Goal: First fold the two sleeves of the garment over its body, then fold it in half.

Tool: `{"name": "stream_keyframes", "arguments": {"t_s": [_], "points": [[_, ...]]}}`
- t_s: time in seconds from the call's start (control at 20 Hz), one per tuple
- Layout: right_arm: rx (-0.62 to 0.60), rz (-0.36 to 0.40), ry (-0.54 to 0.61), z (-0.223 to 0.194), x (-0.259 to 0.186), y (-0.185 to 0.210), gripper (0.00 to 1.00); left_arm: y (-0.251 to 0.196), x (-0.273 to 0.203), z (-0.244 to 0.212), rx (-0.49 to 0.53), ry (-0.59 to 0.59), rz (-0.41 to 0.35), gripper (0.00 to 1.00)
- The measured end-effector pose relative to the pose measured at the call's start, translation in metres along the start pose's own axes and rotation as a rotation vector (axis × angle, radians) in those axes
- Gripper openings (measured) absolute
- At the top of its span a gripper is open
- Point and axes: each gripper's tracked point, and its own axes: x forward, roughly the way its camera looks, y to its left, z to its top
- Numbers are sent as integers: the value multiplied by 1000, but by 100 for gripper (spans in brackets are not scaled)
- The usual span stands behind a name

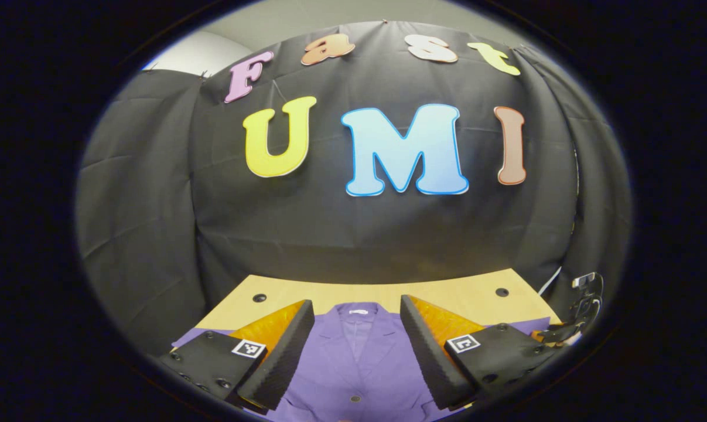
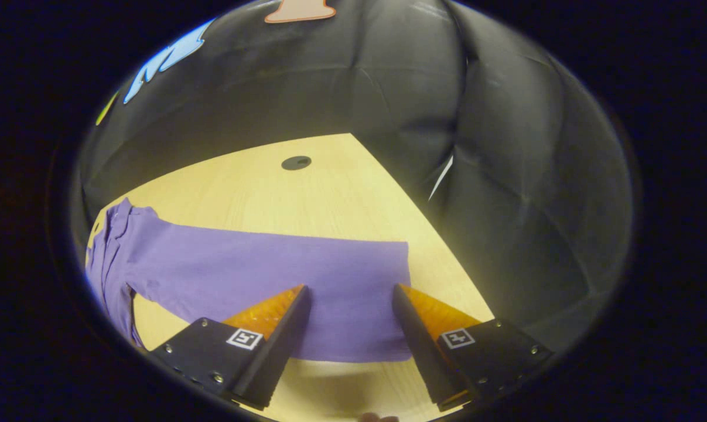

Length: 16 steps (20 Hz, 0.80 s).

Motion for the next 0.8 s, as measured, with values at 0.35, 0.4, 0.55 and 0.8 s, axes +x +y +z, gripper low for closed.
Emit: {"name": "stream_keyframes", "arguments": {"t_s": [0.35, 0.4, 0.55, 0.8], "points": [[-18, 65, -54, 2, 3, 15, 75, -25, 6, 4, 0, -6, -44, 100], [-6, 62, -58, 5, 8, 16, 37, -25, 4, 6, 5, -11, -47, 100], [1, 52, -27, 8, 5, 17, 36, -21, -1, 8, 12, -16, -43, 100], [-15, 64, 4, 9, -3, 13, 1, -16, -6, 10, 18, -19, -38, 100]]}}
